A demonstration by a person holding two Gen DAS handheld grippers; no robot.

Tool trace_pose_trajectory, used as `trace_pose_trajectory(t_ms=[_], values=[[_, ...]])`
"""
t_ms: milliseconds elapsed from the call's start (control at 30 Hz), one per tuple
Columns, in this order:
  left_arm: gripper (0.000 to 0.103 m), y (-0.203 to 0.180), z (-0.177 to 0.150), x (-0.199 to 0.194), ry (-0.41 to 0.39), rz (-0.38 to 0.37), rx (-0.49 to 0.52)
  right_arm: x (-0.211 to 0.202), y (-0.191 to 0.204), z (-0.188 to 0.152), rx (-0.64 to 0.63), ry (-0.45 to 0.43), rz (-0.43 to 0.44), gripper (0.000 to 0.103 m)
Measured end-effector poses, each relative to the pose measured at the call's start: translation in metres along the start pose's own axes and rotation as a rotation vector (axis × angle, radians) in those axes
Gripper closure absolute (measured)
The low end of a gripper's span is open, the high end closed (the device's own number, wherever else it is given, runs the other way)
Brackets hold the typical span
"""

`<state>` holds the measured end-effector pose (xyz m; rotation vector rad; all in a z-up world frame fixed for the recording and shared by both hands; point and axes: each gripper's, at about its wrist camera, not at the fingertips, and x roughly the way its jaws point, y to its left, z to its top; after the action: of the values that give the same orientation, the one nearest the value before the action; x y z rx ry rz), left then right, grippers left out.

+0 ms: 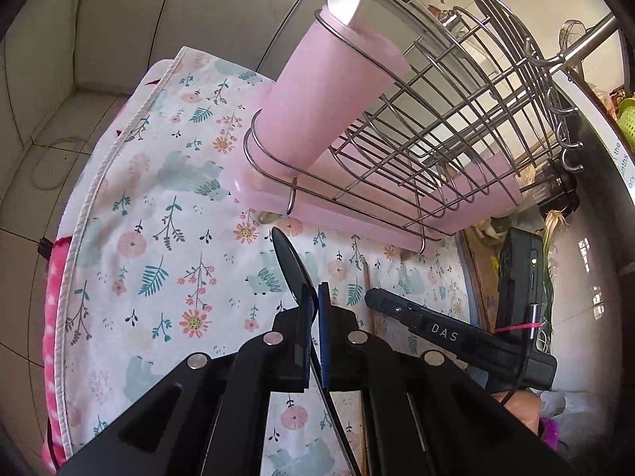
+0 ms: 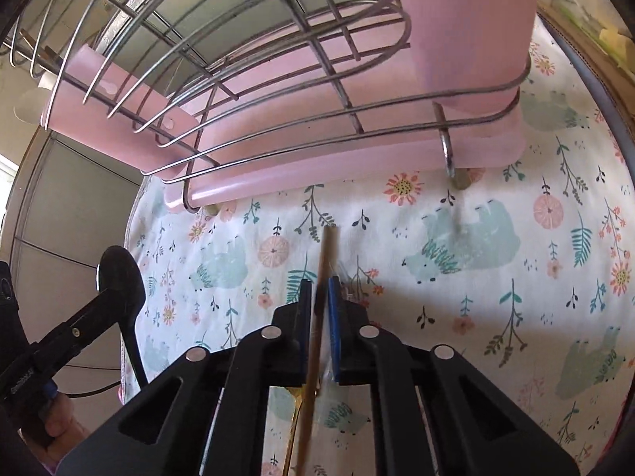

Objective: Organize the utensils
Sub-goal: 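Lift the black spoon and chopstick with both tools and carry toward the pink cup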

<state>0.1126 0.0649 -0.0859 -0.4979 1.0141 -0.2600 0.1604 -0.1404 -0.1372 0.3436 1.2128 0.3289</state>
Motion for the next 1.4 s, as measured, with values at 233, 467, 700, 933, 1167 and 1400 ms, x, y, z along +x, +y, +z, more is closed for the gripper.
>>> trace_pose_trajectory(t_ms=[233, 467, 700, 933, 1167, 1400], values=[[0.100, 0.001, 0.002, -0.003, -0.012, -0.003, -0.005, 0.010, 0.003, -0.001, -0.010, 0.009, -0.014, 0.096], [0.100, -0.003, 0.004, -0.017, -0.056, 0.014, 0.011, -0.022, -0.003, -0.008, -0.008, -0.092, 0.058, 0.097], [0.100, -0.011, 0.008, -0.038, -0.149, 0.037, 0.022, -0.076, 0.006, -0.019, -0.080, -0.304, 0.078, 0.097], [0.100, -0.023, 0.009, -0.059, -0.231, 0.075, 0.055, -0.126, 0.015, -0.027, -0.137, -0.508, 0.052, 0.097], [0.100, -0.032, 0.012, -0.081, -0.313, 0.119, 0.088, -0.162, 0.020, -0.038, -0.194, -0.643, 0.005, 0.097], [0.100, -0.046, 0.012, -0.104, -0.395, 0.156, 0.116, -0.191, 0.017, -0.049, -0.209, -0.713, 0.011, 0.097]])
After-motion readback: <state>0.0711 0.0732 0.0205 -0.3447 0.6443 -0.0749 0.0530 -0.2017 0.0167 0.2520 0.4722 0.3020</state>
